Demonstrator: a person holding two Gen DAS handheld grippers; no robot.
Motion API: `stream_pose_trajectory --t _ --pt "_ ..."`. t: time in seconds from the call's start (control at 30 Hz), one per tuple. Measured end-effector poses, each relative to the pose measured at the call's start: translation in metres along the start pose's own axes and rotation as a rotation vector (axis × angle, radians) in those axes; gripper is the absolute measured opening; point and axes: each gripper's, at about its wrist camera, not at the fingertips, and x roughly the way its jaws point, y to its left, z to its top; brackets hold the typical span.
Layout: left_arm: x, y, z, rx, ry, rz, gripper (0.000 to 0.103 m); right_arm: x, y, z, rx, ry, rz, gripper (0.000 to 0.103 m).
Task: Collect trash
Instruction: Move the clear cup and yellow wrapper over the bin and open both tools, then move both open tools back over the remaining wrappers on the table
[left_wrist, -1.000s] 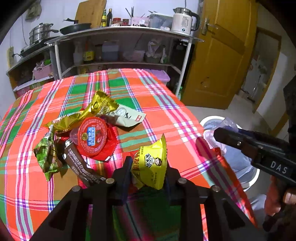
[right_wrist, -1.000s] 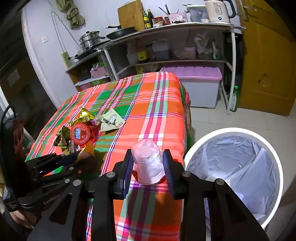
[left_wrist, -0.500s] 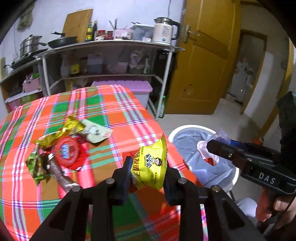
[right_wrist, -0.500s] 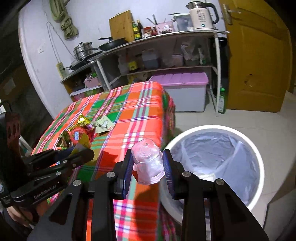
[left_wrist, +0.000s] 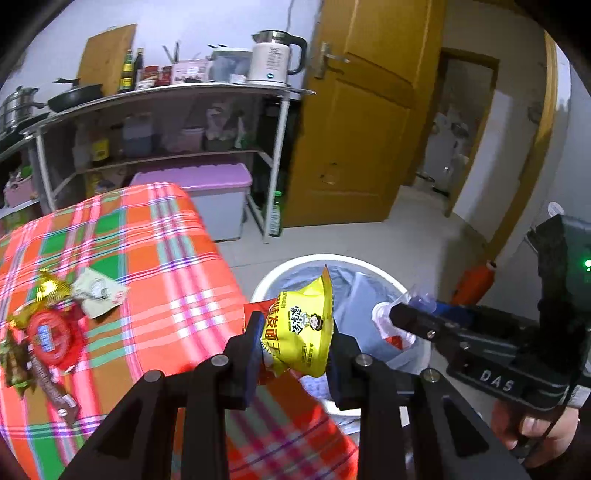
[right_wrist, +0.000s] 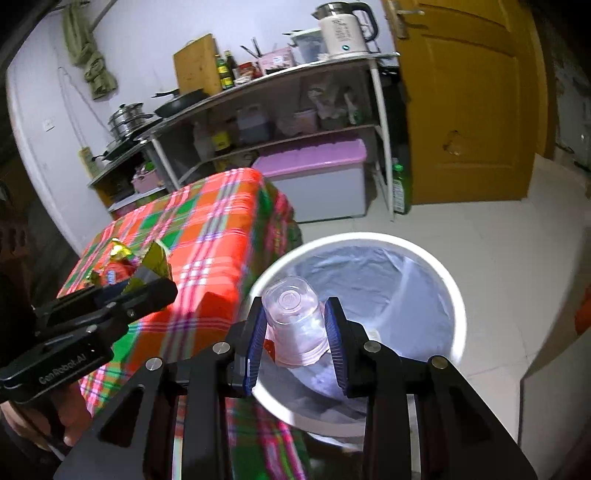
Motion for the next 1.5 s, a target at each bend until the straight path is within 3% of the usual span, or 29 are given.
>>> stream_pose_trajectory --t 0.27,0.67,0.77,0.87,1.07,1.5 --pt "0.039 -0.015 0.002 0.004 0.068 -0.041 0.03 0.008 -0.026 -0.005 0.035 0.026 -0.035 0.033" --pt "0.079 -0.017 0.002 -0.019 0.146 -0.04 0.032 0.034 -0.05 -0.01 0.075 0.079 -0.059 0.034" --pt "0.082 -0.014 0.001 -0.034 0.154 -0.045 0.042 0.037 -0.05 -0.012 0.071 0.088 -0.057 0.035" --pt "0.08 -0.011 0.001 -0.047 0.15 -0.044 0.043 0.037 -0.05 -0.012 0.075 0.087 -0.057 0.041" --pt "0.064 -0.009 0.002 -0.06 0.115 -0.036 0.043 0.025 -0.044 -0.01 0.058 0.056 -0.061 0.041" --pt "-0.013 -0.012 -0.005 -0.047 -0.017 0.022 0.044 -0.021 -0.003 -0.006 -0.02 -0.031 -0.02 0.041"
